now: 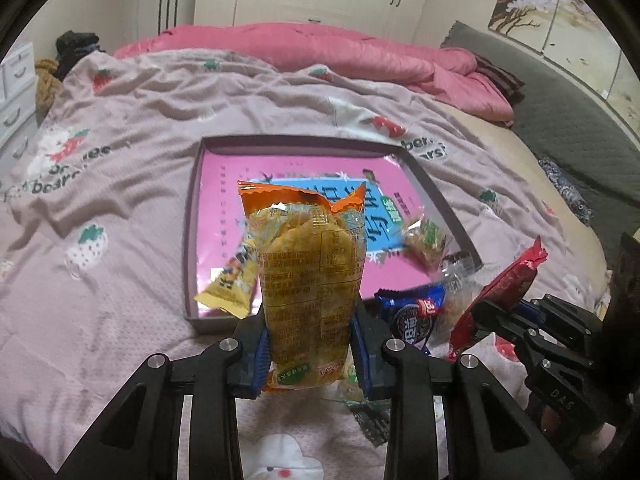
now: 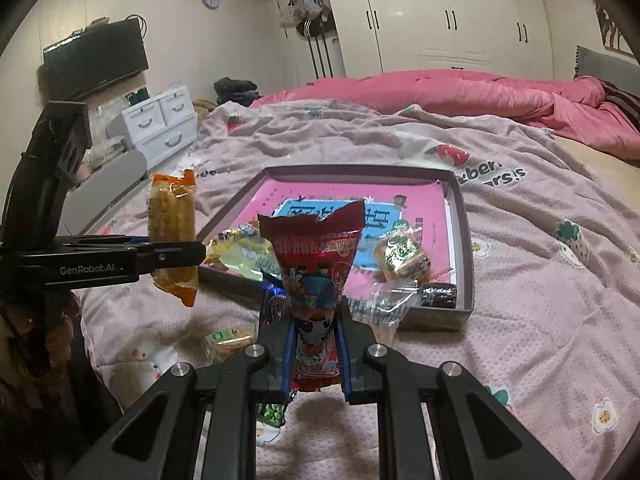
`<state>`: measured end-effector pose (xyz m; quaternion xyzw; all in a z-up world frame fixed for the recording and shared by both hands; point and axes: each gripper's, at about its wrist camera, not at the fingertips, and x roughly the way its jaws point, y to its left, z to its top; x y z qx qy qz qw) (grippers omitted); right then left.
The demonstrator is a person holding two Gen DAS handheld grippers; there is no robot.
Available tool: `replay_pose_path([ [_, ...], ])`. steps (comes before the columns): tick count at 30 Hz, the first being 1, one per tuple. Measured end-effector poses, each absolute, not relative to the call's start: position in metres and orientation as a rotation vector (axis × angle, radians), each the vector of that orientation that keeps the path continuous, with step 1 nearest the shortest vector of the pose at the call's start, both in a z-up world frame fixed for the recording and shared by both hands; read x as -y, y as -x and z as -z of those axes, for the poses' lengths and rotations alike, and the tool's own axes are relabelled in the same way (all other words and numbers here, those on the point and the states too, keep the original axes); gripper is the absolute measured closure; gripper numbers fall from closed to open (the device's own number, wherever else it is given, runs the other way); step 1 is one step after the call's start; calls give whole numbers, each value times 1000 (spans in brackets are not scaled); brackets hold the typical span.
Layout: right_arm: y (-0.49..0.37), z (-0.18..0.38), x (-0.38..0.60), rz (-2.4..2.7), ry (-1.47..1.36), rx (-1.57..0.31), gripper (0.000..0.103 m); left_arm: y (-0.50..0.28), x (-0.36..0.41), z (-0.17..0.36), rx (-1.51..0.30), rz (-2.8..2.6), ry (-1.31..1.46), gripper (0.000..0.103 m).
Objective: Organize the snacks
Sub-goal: 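Carry the biscuit pack over the tray with the left tool while the right tool carries the candy stick there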
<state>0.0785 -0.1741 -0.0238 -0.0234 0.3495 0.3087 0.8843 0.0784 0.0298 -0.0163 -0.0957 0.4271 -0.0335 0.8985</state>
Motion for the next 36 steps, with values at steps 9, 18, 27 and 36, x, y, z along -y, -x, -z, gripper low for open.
replay_pose_path([
  [9,-81,14,185,-635,-5,-693,85,-78,-30,3,-832,48,179,69],
  [18,-85,6,198,-608,-36,-657,85,-90,-34,-4,-797,22,176,69],
  [27,-91,0,209,-561,-53,-623,85,-102,-31,1,-778,15,146,69],
  [36,-102,-4,221,-508,-78,-600,85,-114,-27,22,-821,16,124,69],
])
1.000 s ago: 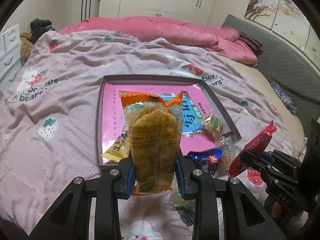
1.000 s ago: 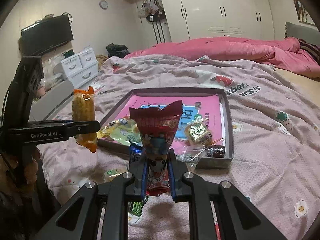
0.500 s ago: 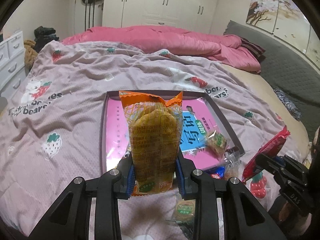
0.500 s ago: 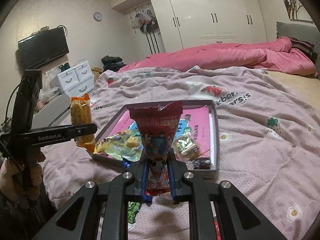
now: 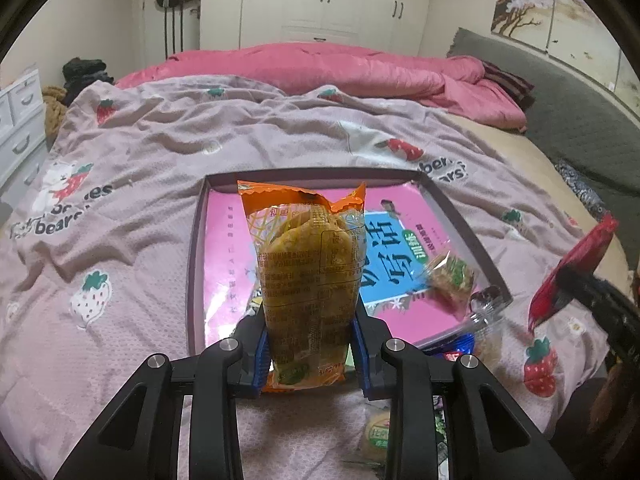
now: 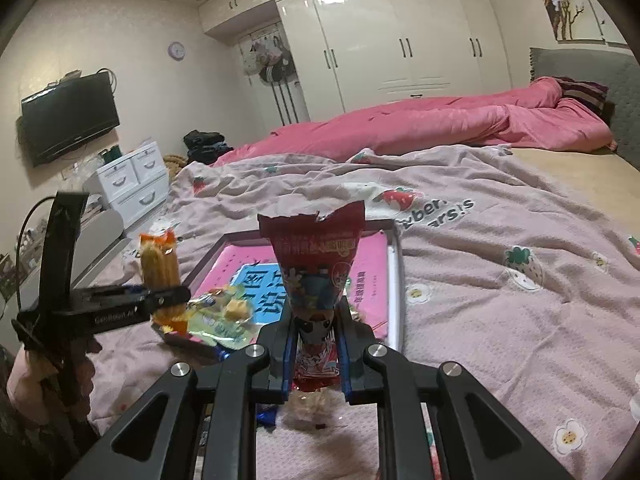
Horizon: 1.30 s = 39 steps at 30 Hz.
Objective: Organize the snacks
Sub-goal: 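Carry the biscuit pack over the tray with the left tool while the right tool carries the candy stick there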
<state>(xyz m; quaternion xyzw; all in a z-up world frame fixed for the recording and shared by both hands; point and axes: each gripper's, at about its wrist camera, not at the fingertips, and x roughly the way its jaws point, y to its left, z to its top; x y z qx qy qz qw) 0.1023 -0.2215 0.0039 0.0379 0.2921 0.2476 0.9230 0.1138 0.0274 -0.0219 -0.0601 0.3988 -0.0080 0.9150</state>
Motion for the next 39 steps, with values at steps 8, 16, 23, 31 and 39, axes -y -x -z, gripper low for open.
replay_pose_path([
  [8,-120,-4,231,-462,-98,-594,85,-120,-25,35,-842,23,102,69],
  [16,-140,3,232,-440,-84,-603,85,-125,-22,45,-864,29,91,69],
  [23,-146,10,224,-454,-52,-622,85,-128,-21,50,-875,30,88,69],
  [31,-157,18,220,-449,-34,-650,85,-131,-22,53,-879,30,89,69],
  [39,-169,31,213,-448,-17,-693,85,-133,-23,54,-885,33,99,69],
])
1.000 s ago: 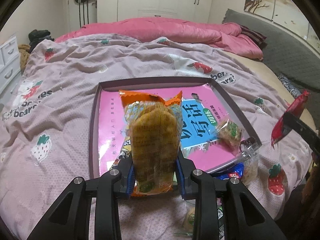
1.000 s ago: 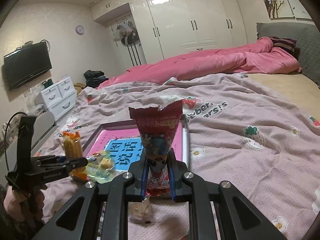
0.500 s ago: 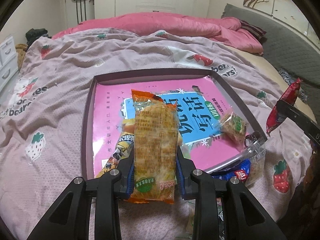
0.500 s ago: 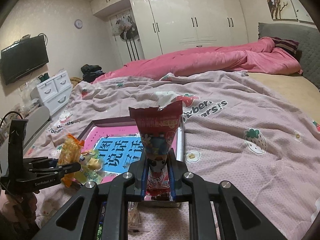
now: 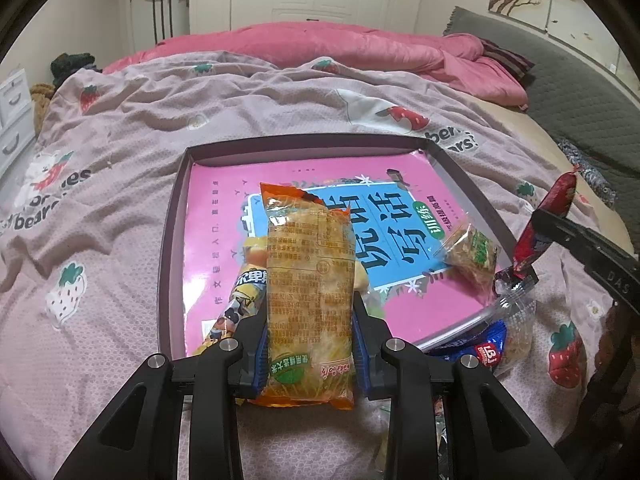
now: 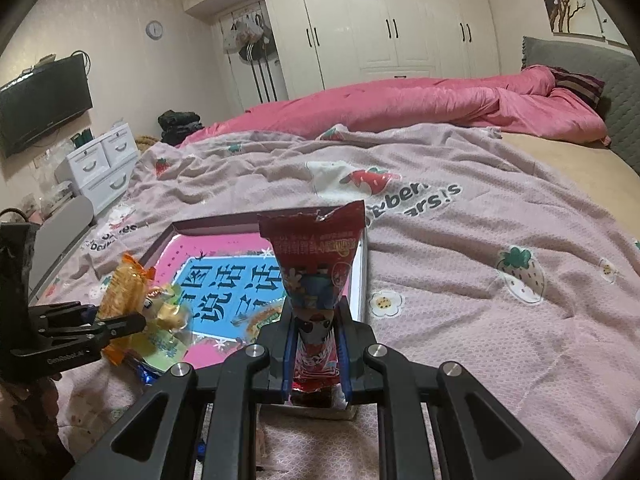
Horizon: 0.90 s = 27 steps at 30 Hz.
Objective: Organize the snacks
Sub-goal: 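Carry the biscuit pack over the tray with the left tool while the right tool carries the candy stick there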
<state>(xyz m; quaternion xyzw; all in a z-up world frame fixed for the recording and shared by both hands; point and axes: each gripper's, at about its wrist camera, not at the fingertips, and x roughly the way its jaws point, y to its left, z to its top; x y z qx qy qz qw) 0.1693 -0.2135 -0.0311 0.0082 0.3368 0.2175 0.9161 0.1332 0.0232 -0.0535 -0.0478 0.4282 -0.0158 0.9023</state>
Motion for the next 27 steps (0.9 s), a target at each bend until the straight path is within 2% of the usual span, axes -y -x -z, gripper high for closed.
replay_pose_path([
  [27,-188,55,202,-437,-1,-751,85,-144,-26,63,-903,27,110,69],
])
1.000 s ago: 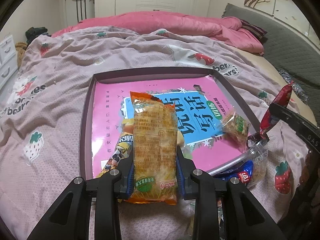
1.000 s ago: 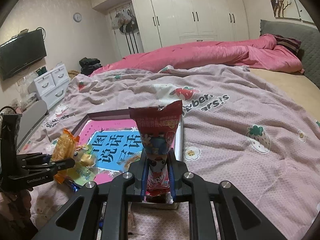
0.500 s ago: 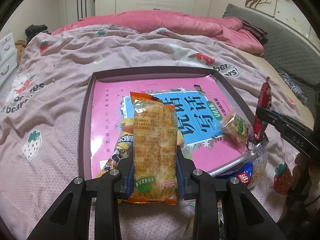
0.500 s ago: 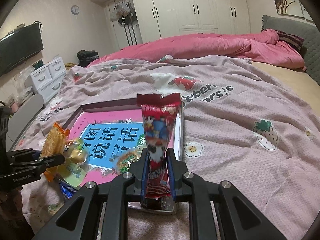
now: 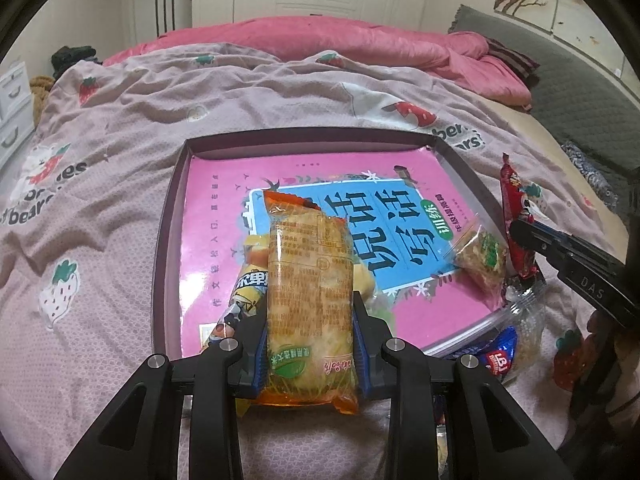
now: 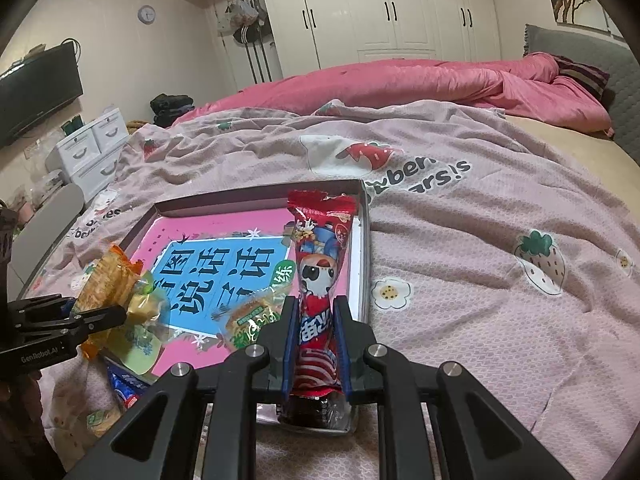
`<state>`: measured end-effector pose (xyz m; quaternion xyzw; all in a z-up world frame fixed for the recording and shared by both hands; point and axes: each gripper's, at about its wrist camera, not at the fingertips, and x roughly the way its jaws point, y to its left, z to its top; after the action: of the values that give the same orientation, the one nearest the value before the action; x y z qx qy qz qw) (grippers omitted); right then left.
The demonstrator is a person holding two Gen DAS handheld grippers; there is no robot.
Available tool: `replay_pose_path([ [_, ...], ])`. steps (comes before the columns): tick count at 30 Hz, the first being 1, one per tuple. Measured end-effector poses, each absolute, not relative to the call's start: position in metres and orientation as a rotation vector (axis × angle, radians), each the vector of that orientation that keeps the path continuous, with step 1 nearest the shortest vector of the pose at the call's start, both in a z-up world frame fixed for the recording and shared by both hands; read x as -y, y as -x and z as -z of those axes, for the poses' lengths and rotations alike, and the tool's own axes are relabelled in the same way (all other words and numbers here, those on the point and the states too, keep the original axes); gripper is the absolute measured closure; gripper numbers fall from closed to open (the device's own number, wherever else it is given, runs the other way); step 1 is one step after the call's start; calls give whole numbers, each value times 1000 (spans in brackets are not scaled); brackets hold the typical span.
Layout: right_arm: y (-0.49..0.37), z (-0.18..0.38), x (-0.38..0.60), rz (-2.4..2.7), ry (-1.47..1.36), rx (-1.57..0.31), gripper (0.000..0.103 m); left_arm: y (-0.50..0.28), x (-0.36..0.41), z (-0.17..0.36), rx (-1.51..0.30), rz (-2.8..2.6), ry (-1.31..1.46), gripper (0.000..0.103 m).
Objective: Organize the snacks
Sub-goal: 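Carry the biscuit pack over the tray with the left tool while the right tool carries the candy stick there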
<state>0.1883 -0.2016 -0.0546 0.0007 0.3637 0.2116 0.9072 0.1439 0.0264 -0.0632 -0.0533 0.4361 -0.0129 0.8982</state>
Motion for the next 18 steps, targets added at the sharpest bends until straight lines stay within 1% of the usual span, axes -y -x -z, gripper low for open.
replay_pose_path([
  [18,-193,63,199,-451,-27,-778,84,-149,-24,65,-922,-10,95,69],
])
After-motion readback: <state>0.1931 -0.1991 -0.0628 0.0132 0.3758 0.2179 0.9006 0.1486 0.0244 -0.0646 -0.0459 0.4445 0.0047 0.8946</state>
